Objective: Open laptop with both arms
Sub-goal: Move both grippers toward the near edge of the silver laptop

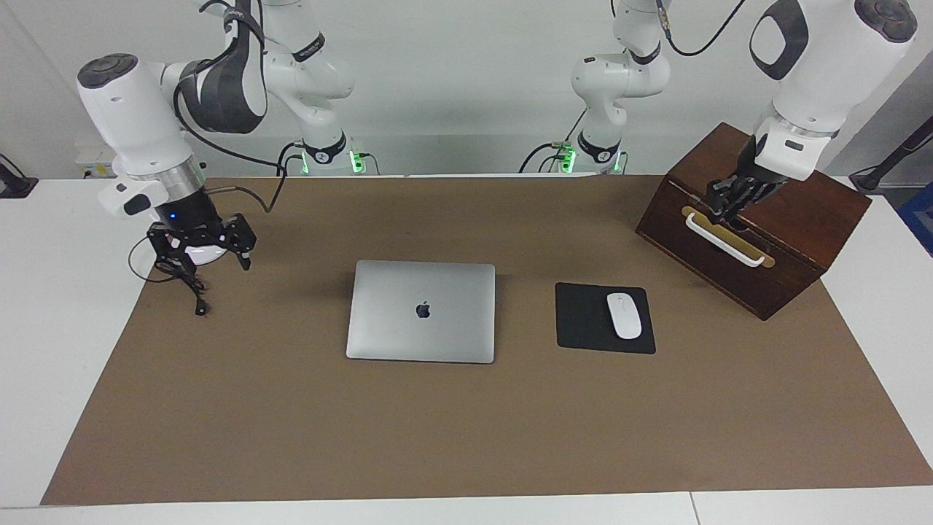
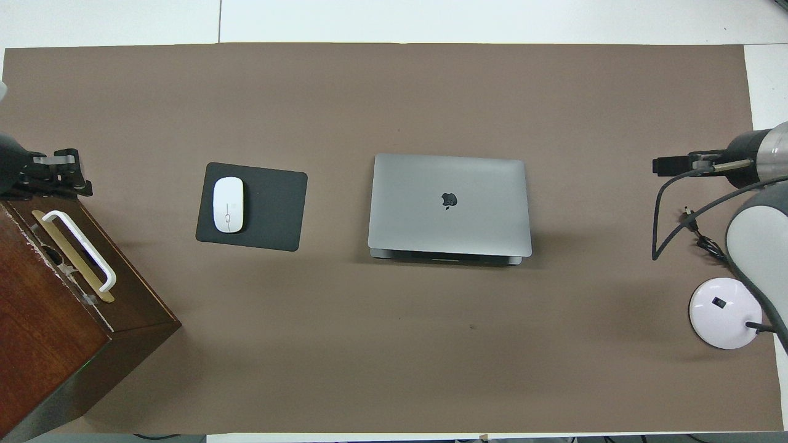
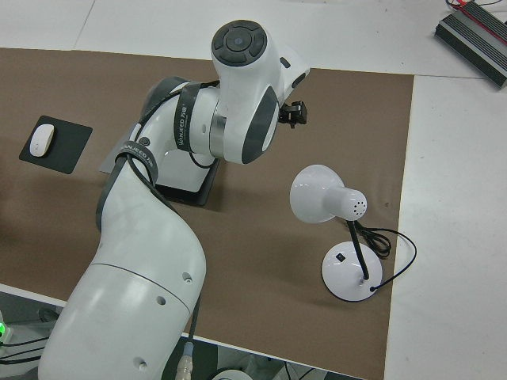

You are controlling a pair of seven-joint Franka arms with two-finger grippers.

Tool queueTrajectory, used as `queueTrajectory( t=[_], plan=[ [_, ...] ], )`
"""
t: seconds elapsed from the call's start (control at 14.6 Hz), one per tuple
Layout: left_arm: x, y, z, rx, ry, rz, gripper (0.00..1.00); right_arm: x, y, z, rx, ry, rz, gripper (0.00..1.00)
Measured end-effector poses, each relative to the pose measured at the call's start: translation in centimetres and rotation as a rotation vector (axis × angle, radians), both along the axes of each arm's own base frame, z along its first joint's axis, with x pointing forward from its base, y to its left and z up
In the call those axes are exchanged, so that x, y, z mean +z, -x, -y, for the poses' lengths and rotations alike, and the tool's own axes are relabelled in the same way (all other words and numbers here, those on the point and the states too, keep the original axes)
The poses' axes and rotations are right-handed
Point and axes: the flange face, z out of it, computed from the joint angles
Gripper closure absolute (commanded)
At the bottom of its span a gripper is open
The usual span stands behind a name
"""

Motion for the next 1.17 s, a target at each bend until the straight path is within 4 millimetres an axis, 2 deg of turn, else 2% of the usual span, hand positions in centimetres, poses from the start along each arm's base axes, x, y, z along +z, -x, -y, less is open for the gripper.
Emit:
queueTrajectory(
  t=[0.34,0.48,0.69,0.96,1.17],
  plan=[
    [-0.7,-0.2,0.7,-0.028,0.016,0.022,1.00,-4.4,0.7,-2.5,-0.111,-0.119,0.044,0.00],
    [-2.2,-0.1,2.3,-0.058,0.020,0.036,1.00,-6.4,1.3,-3.4,-0.147,-0.168,0.063,0.00],
    [-4.6,1.1,5.1,-0.102,0.034,0.063,1.00,-8.6,2.8,-6.1,-0.210,-0.242,0.082,0.00],
    [-8.3,4.1,9.5,-0.182,0.044,0.168,1.00,-9.5,5.0,-9.8,-0.300,-0.287,0.092,0.00],
    [-12.3,7.9,12.4,-0.228,0.060,0.266,1.00,-9.6,6.1,-11.9,-0.388,-0.371,0.072,0.00]
  ],
)
